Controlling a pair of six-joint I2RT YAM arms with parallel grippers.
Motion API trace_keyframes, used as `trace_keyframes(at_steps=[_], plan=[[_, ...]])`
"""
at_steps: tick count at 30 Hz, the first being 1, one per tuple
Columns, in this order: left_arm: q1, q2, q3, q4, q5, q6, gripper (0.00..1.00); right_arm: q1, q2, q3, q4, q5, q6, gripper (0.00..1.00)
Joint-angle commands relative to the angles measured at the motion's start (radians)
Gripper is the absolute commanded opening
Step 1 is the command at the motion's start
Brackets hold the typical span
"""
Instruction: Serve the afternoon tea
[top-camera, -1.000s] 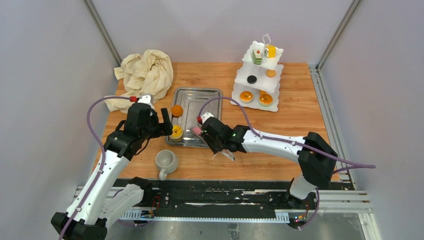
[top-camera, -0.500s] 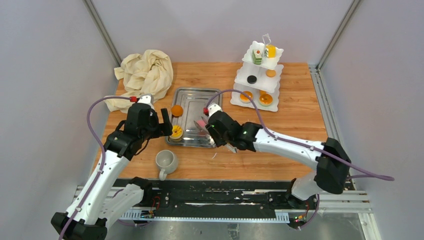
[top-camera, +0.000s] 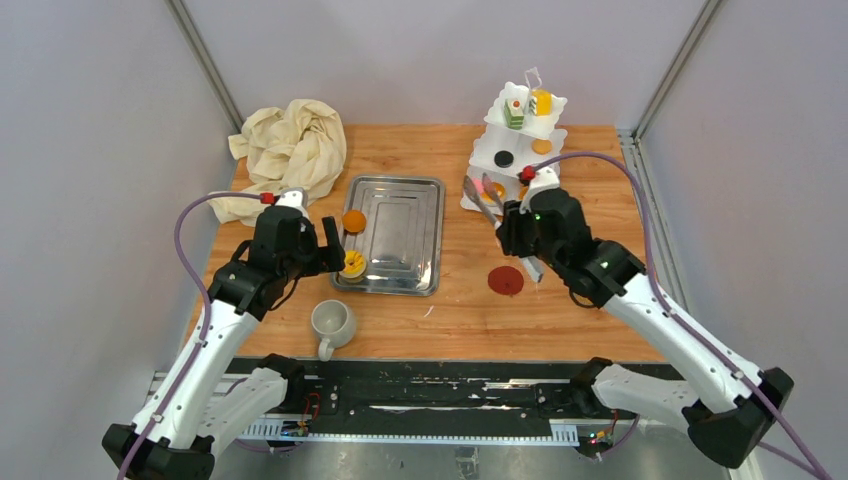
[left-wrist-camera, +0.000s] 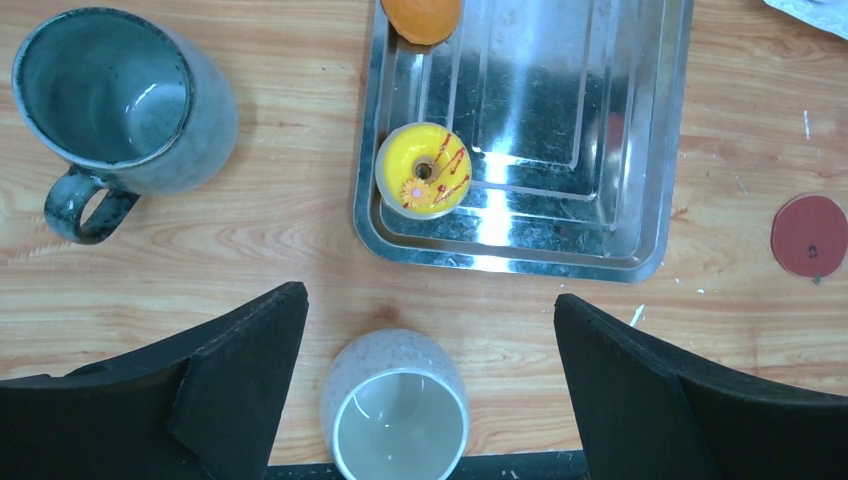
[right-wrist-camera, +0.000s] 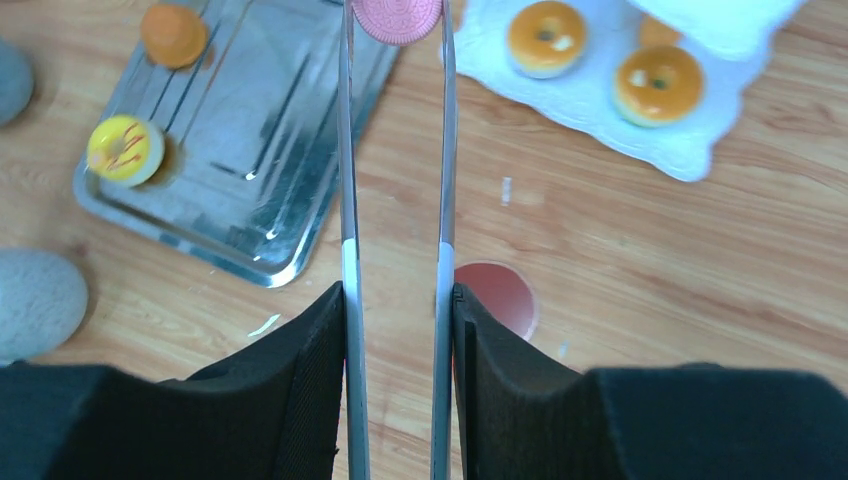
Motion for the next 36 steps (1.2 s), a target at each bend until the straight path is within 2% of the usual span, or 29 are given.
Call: trace_keyframes(at_steps=[1, 7, 13, 26, 28, 32, 36], plan=[[0.007, 0.009, 0.007, 0.02, 0.009, 0.005, 0.98, -0.13, -0.072, -0.009, -0.09, -0.015, -0.017, 0.1], [0.007, 0.007, 0.004, 0.022, 0.006, -0.001, 0.98, -0.303, -0.087, 0.024, -0.127, -0.055, -0.052, 0.1], [0.007, 0.009, -0.001, 0.023, 0.009, -0.003, 0.98, -0.464, -0.022, 0.086, -0.103, -0.125, -0.064, 0.09], [0.007, 0.023, 0.008, 0.027, 0.001, 0.001, 0.98, -0.552, 0.165, 0.164, -0.004, -0.174, -0.092, 0.14], [0.007, 0.023, 0.011, 0.027, -0.003, 0.002, 0.98, -0.554, 0.188, 0.174, 0.01, -0.175, -0.092, 0.18], [0.007, 0.027, 0.018, 0.022, -0.005, 0.004, 0.98, -0.559, 0.22, 0.188, 0.029, -0.183, -0.096, 0.37], [0.007, 0.026, 0.021, 0.022, -0.005, 0.003, 0.98, -0.562, 0.229, 0.201, 0.027, -0.185, -0.098, 0.45]])
